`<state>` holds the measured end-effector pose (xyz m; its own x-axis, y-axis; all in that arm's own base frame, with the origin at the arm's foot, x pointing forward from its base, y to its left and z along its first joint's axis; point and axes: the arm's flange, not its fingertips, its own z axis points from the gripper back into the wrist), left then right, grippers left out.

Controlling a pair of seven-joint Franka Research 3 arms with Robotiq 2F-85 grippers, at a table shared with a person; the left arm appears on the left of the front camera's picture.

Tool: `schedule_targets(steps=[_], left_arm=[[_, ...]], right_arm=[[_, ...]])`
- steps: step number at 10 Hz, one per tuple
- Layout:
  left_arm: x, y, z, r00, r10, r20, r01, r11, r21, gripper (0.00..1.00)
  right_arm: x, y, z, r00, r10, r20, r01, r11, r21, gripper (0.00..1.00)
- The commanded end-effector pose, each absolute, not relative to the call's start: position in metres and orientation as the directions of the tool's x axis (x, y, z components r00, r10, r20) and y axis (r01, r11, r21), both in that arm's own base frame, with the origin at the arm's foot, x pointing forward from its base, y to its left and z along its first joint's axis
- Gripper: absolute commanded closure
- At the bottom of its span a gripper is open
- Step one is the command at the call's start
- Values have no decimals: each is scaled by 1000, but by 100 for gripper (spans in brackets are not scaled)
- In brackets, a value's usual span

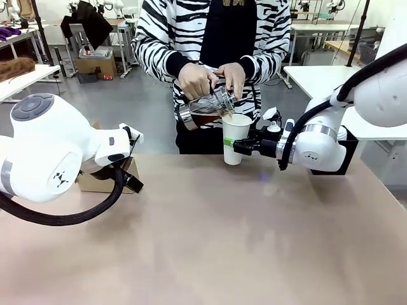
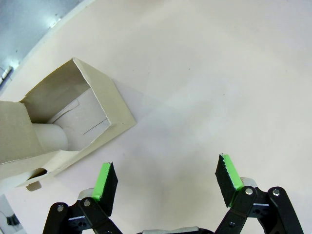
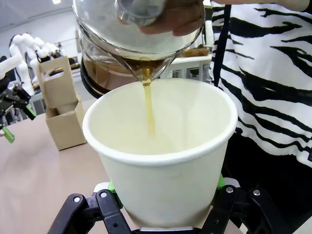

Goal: Pour a drink into a cup and package it in a carrier.
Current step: When a person places the Paper Cup Lid on the 600 ml Paper Cup , lift the 600 ml Paper Cup.

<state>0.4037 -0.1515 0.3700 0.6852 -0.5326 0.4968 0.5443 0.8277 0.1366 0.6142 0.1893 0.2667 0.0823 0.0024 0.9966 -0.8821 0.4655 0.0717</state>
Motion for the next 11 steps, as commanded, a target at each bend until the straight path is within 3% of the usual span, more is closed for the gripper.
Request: schedule_targets(steps=[1,11], left_arm=[[403,-152,370,684,-532,498,545,827,135,0],[403,-152,370,684,-532,498,545,827,135,0]], right_arm=[[610,189,270,83,-4,997,-881,467,75,24],[610,189,270,83,-4,997,-881,467,75,24]])
